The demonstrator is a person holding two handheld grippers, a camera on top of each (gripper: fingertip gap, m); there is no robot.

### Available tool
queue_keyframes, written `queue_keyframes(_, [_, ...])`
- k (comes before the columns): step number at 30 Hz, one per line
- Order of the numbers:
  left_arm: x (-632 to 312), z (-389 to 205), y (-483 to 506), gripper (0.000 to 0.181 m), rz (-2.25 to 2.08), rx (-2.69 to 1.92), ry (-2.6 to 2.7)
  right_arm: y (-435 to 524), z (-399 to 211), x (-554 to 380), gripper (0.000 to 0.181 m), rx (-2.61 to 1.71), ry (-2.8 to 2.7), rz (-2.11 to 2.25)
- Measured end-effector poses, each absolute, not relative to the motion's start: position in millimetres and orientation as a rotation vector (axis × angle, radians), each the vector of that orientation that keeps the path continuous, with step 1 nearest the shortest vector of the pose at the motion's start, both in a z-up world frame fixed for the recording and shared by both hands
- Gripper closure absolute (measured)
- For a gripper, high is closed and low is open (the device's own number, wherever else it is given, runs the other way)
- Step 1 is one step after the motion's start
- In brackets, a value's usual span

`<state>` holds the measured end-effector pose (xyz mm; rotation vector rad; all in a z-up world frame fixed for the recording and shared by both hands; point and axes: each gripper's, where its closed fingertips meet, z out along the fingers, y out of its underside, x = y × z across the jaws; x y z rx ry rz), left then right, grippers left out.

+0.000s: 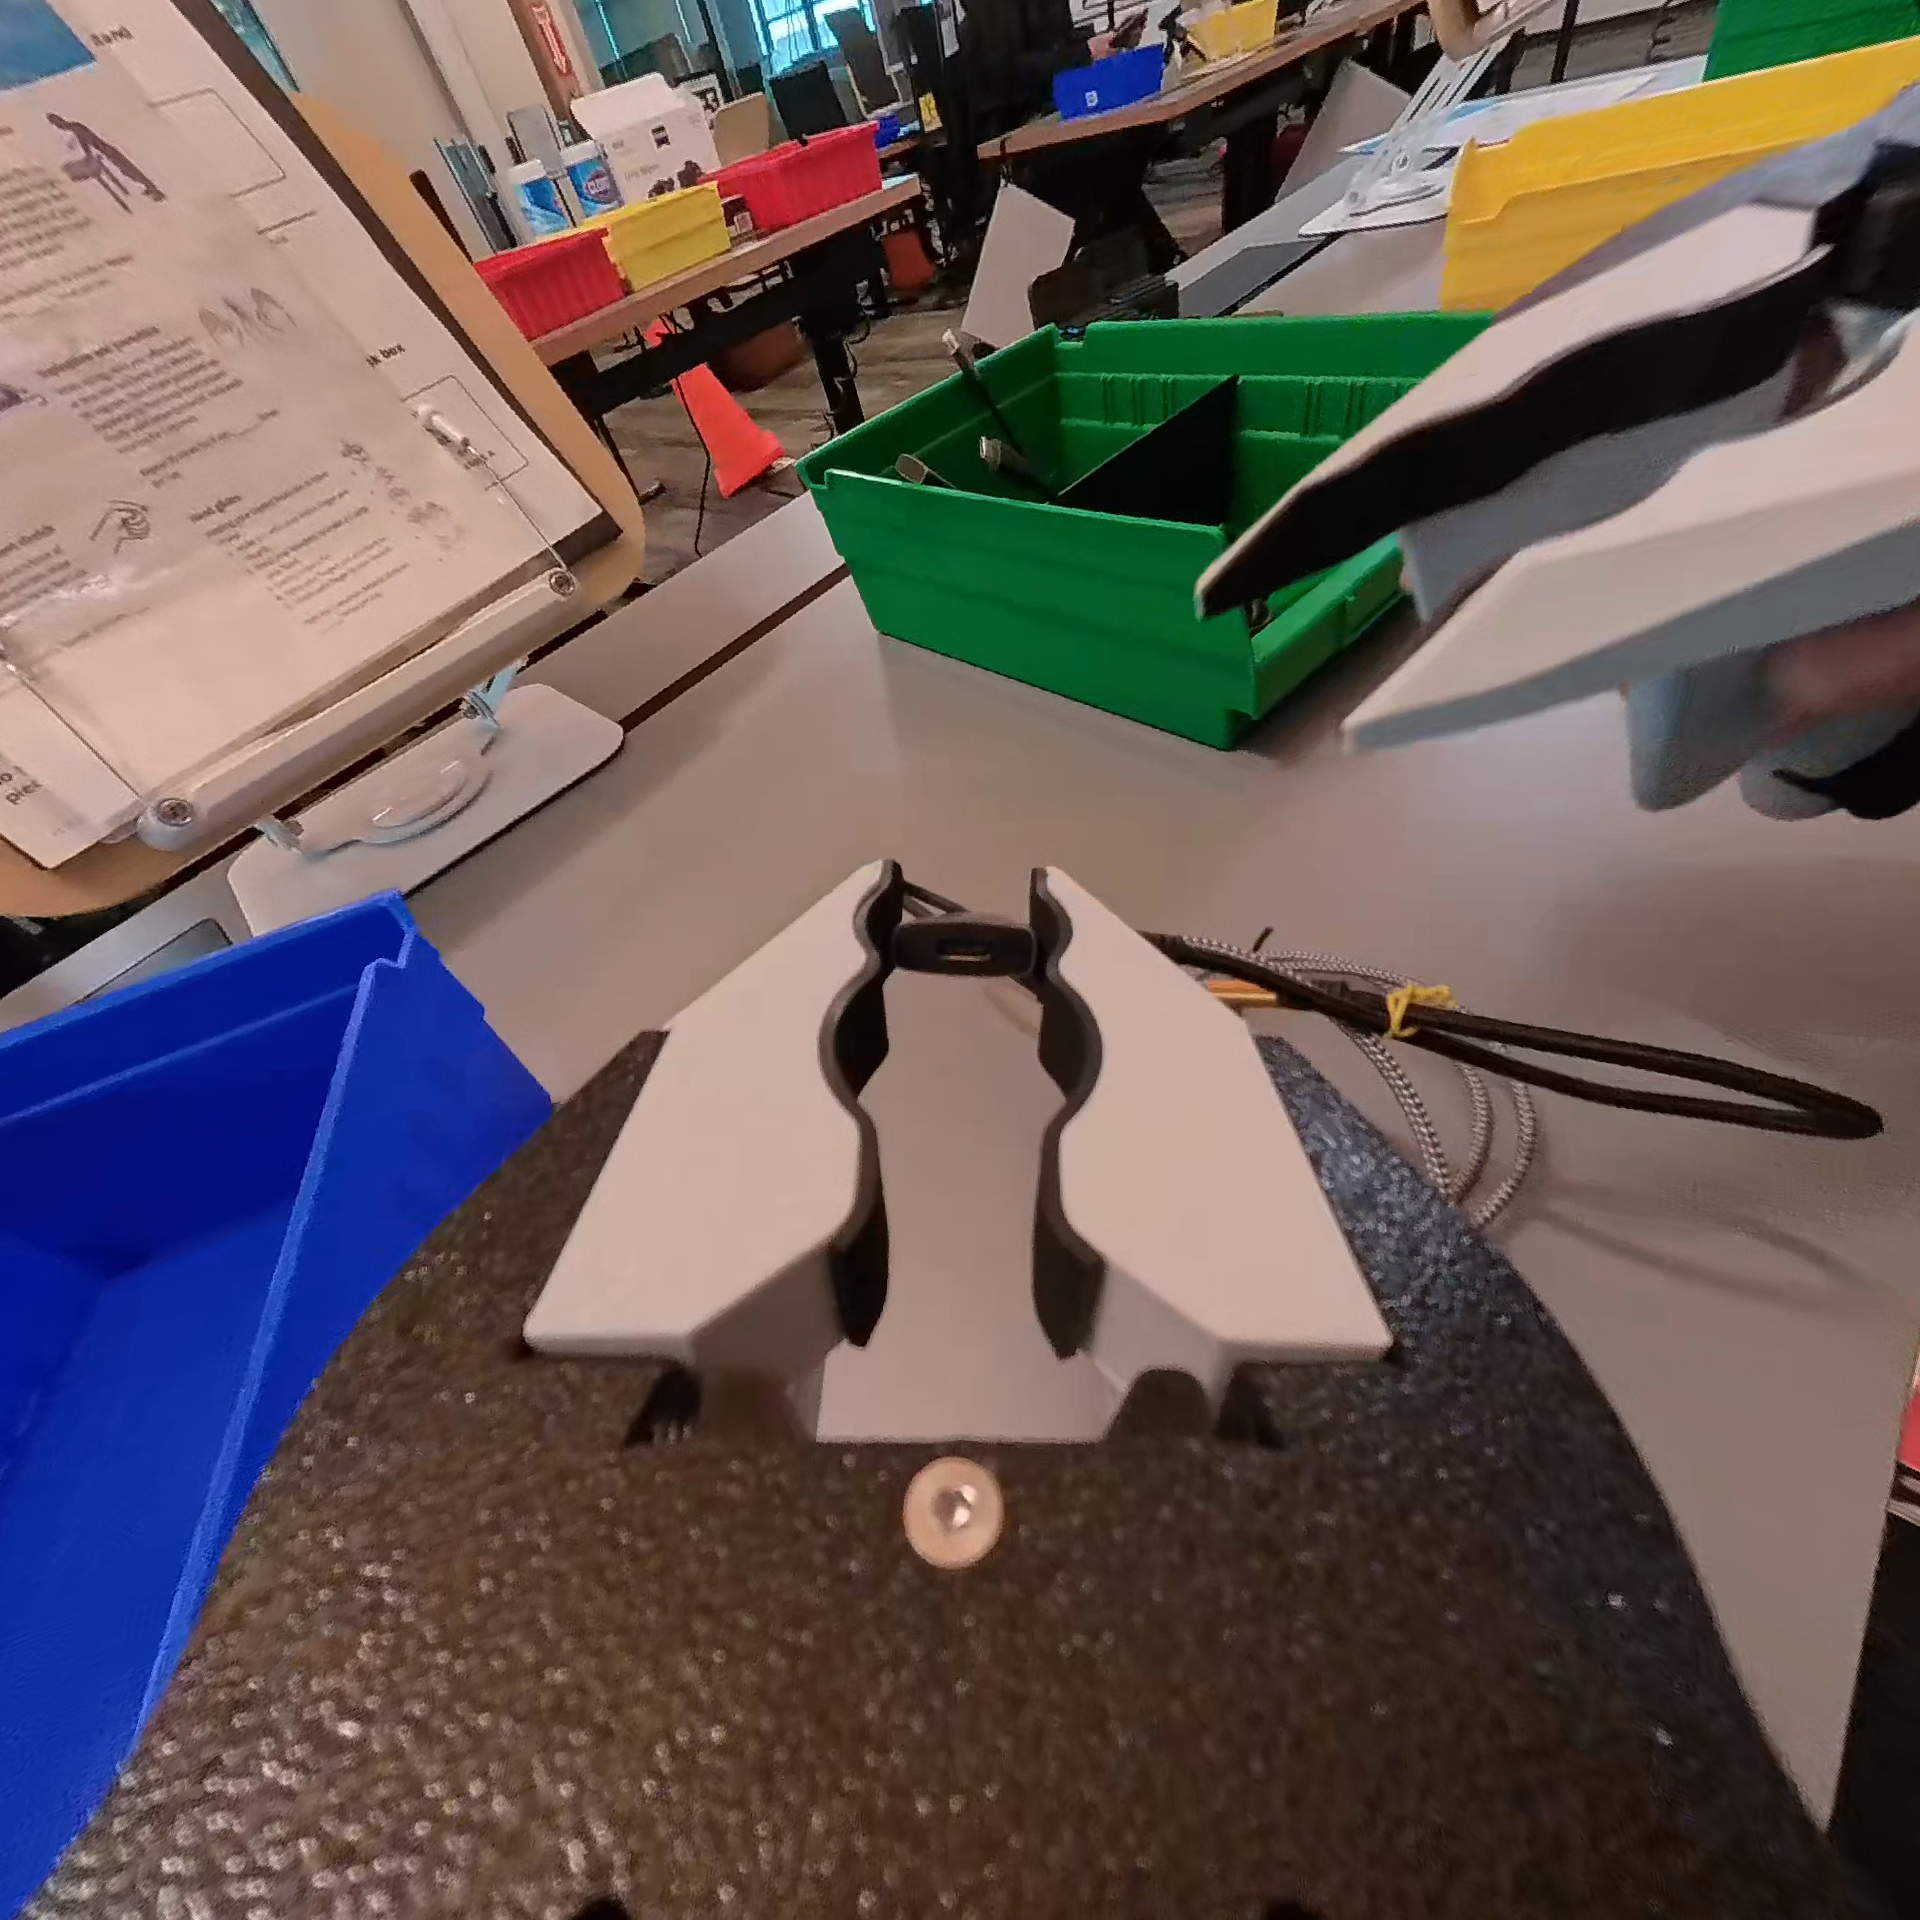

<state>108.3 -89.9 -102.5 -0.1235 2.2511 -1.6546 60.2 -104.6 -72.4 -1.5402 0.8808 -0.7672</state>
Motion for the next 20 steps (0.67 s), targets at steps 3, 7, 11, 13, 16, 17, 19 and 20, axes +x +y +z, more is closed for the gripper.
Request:
queue_keyframes(3, [109.2, -105.7, -90.2, 0.159, -1.643, -0.114, 2.26, -101.0, -85.4, 67.0, 0.143, -1.556, 0.909, -0.73])
queue_keyframes(7, [109.8, -108.2, -90.7, 0.159, -1.653, -0.117, 2.281, -96.8, -94.6, 71.6, 0.144, -1.567, 0.923, -0.706])
queue_keyframes(11, [110.8, -111.6, -91.0, 0.159, -1.652, -0.12, 2.297, -99.5, -103.7, 77.4, 0.134, -1.572, 0.988, -0.706])
queue_keyframes(13, [109.7, -109.0, -90.8, 0.159, -1.662, -0.11, 2.288, -111.2, -105.0, 82.2, 0.123, -1.46, 1.081, -0.634])
queue_keyframes(16, [104.4, -100.9, -91.2, 0.159, -1.704, -0.064, 2.261, -133.0, -117.5, 89.5, 0.112, -1.199, 1.236, -0.352])
queue_keyframes(17, [99.2, -94.8, -92.1, 0.159, -1.744, -0.008, 2.23, -135.4, -121.6, 89.9, 0.11, -1.121, 1.252, -0.237])
queue_keyframes(19, [87.0, -80.2, -92.4, 0.159, -1.822, 0.119, 2.15, -131.3, -120.6, 86.7, 0.112, -0.972, 1.212, 0.003])
queue_keyframes(20, [78.9, -72.4, -92.1, 0.159, -1.865, 0.2, 2.1, -128.0, -115.9, 84.5, 0.115, -0.904, 1.172, 0.1])
